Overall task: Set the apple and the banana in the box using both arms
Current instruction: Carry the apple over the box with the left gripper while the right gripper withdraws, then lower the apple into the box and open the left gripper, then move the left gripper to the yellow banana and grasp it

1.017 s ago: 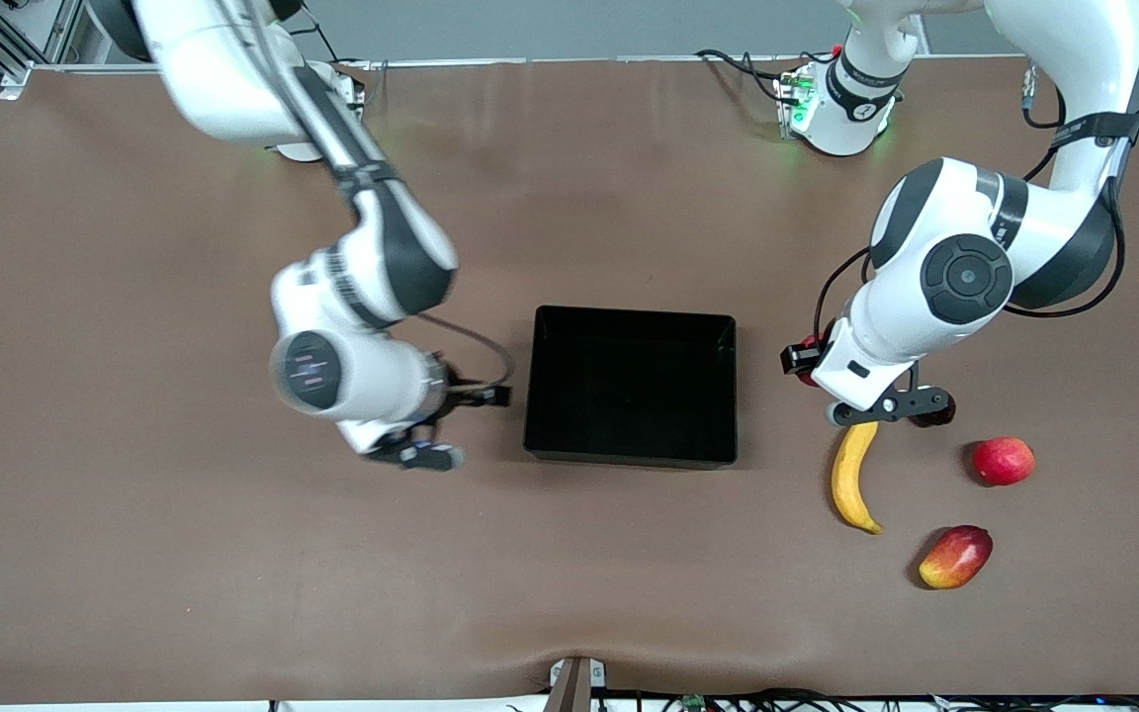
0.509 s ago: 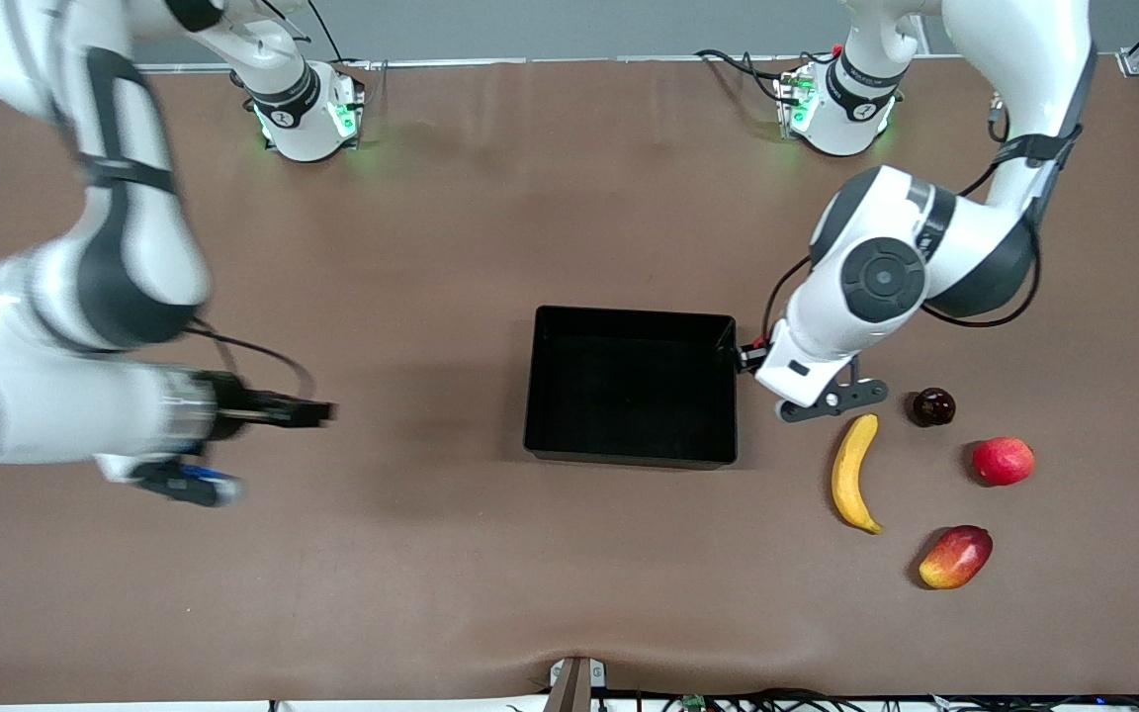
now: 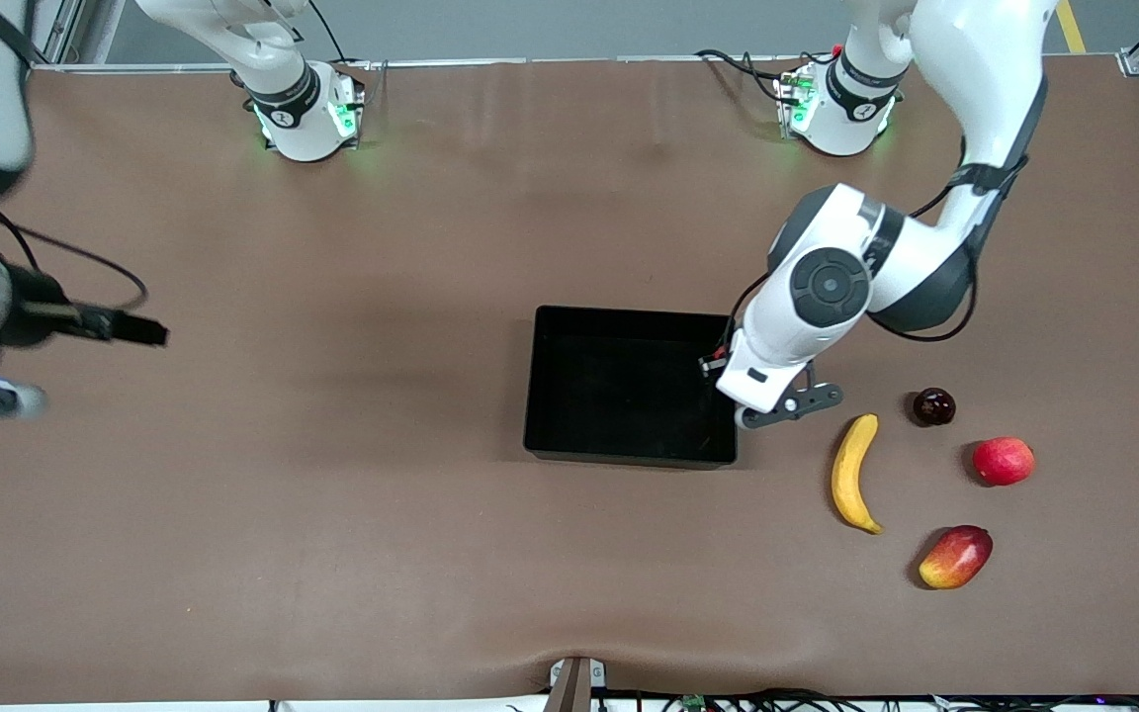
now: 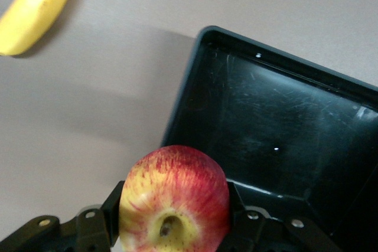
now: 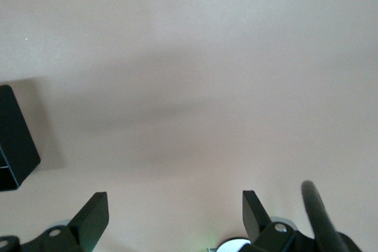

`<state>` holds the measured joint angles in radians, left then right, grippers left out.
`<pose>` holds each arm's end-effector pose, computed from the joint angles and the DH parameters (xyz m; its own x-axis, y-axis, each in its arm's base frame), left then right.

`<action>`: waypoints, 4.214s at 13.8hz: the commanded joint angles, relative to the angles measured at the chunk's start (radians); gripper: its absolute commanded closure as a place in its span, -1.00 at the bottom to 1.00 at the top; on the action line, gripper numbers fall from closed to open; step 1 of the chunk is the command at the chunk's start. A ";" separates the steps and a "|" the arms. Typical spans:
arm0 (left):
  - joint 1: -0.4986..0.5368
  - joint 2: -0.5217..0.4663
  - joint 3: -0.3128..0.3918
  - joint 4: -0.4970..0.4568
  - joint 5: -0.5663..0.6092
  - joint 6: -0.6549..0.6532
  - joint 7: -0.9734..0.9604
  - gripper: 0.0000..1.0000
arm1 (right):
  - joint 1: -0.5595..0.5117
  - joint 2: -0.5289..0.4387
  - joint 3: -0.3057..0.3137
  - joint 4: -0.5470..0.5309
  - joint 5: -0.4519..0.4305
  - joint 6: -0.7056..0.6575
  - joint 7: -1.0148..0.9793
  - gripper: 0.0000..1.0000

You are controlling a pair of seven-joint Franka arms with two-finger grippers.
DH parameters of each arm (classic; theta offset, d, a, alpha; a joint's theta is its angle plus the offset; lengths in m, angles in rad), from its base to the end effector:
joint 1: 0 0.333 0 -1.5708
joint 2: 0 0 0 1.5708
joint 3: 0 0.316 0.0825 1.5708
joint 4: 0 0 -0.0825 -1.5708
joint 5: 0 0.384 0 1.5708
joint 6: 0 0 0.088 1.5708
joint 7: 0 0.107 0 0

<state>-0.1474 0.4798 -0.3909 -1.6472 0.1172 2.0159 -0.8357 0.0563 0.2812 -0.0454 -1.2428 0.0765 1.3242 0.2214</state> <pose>0.5882 -0.3091 0.3462 0.9568 0.2715 -0.1040 0.2726 -0.9621 -0.0031 0.6114 0.0206 0.5921 0.9595 -0.1912 -0.2069 -0.1993 -0.9798 -0.0188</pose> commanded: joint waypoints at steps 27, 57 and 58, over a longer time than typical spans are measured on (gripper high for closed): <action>-0.129 0.191 0.011 -0.019 0.137 0.167 -0.181 -1.00 | -0.124 -0.338 0.009 -0.293 -0.035 0.116 -0.355 -1.00; 0.292 0.300 0.046 0.055 0.283 0.302 0.676 0.72 | -0.118 -0.339 0.015 -0.293 -0.040 0.105 -0.359 -1.00; 0.293 0.278 0.044 0.053 0.285 0.299 0.694 0.92 | -0.119 -0.339 0.015 -0.293 -0.040 0.105 -0.359 -1.00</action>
<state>0.1361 0.8057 -0.3435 -1.5675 0.3754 2.3090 -0.1480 -0.0460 -0.0489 -0.0420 -1.5324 0.0331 1.4353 -0.1282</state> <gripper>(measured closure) 0.604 0.000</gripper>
